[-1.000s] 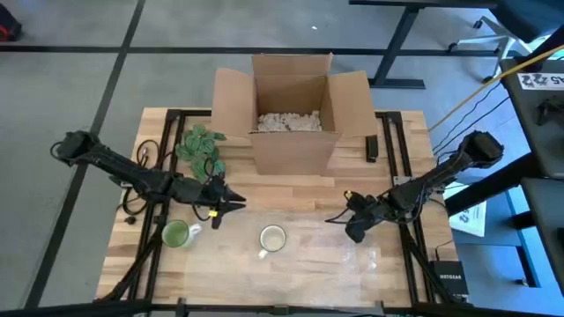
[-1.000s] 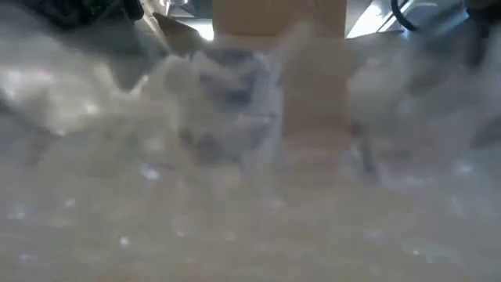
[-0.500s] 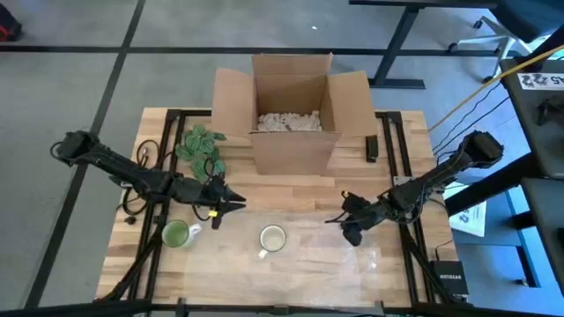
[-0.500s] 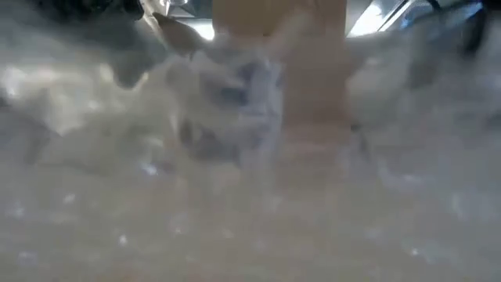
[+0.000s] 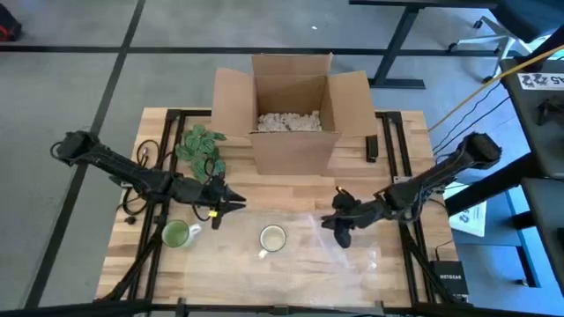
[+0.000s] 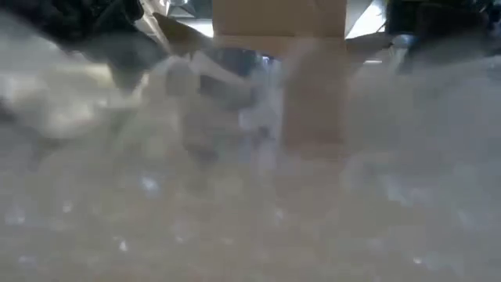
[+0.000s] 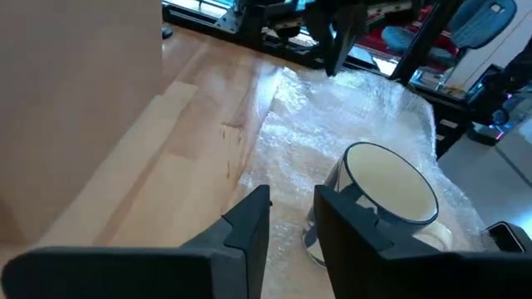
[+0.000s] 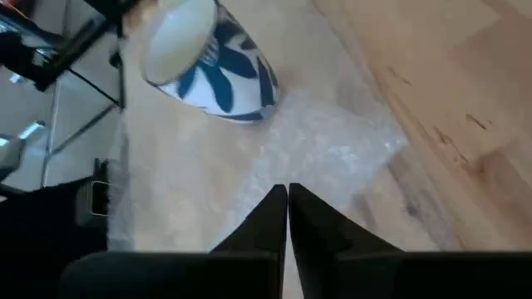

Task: Wrap mug
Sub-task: Wrap the blue mug in bubble wrap

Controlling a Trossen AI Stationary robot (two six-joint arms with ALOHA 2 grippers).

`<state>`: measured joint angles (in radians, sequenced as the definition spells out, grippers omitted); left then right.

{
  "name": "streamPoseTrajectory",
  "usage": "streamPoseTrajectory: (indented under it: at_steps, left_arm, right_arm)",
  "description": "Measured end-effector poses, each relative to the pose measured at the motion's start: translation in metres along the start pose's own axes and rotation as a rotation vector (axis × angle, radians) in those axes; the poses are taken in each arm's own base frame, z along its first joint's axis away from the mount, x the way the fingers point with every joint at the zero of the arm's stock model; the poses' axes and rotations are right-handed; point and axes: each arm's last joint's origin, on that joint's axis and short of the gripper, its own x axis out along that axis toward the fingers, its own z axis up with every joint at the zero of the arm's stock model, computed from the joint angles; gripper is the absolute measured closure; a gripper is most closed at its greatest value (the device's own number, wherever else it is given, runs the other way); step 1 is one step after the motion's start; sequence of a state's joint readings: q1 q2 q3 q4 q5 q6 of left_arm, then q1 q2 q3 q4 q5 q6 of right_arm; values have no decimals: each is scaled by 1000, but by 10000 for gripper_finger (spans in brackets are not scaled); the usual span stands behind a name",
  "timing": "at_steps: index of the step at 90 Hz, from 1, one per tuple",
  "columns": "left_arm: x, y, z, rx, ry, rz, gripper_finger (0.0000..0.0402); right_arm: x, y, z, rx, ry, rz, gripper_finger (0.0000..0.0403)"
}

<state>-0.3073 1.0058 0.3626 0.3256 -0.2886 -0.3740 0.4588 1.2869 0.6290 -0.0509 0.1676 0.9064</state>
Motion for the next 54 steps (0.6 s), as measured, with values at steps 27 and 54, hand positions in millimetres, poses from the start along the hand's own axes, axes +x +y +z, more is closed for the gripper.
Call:
streamPoseTrajectory:
  at_steps: [27,54]
  left_arm:
    - [0,0,0,6,5,1,322]
    - [-1,-1,-6,9,50,1,322]
  right_arm:
    - [43,16,22,-96,59,81,403]
    - [47,23,27,-117,88,121,394]
